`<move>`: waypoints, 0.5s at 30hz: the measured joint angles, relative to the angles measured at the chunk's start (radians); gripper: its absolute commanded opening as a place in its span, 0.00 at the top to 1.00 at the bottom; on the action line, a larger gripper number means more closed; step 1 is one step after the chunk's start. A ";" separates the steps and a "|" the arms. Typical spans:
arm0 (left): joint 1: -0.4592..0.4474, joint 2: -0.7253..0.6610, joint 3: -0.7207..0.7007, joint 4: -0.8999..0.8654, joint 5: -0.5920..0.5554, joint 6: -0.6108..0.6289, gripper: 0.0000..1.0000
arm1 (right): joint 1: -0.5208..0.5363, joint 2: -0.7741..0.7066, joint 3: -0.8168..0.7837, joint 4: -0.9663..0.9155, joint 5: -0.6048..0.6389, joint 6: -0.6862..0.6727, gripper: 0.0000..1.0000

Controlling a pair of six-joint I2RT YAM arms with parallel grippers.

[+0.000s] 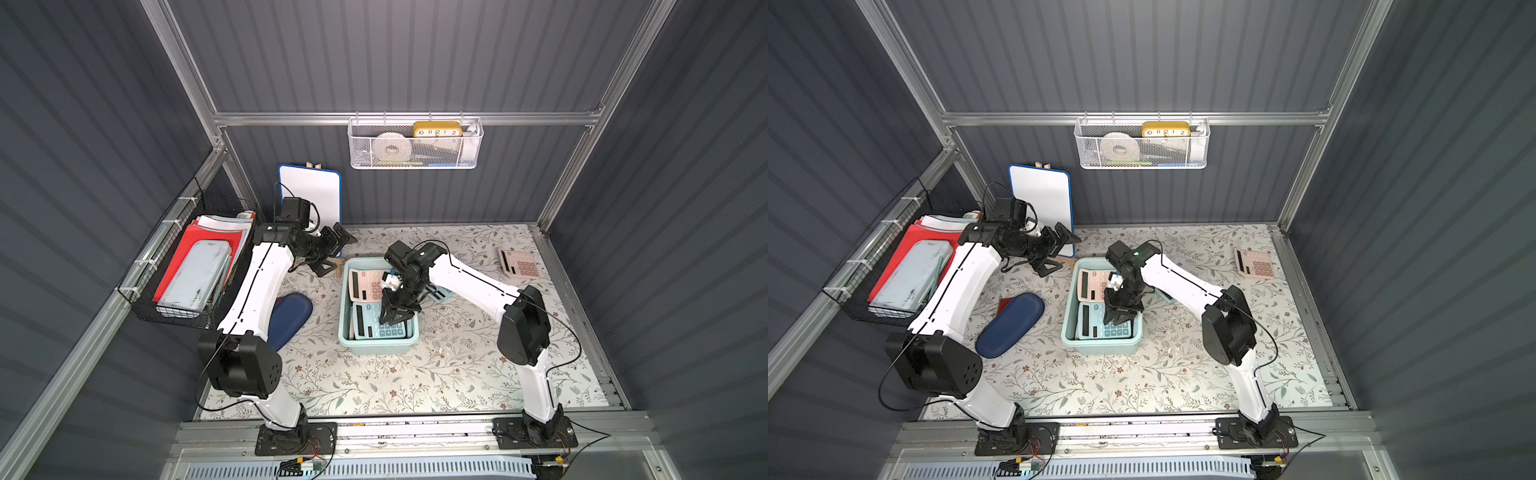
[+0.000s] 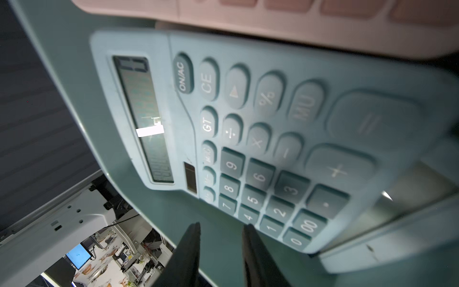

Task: Put the calculator in the storage box
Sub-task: Place the calculator in the storage box.

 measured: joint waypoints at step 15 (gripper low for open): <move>0.000 0.051 0.075 -0.032 0.010 0.024 0.01 | 0.062 0.125 0.198 -0.045 -0.040 -0.066 0.64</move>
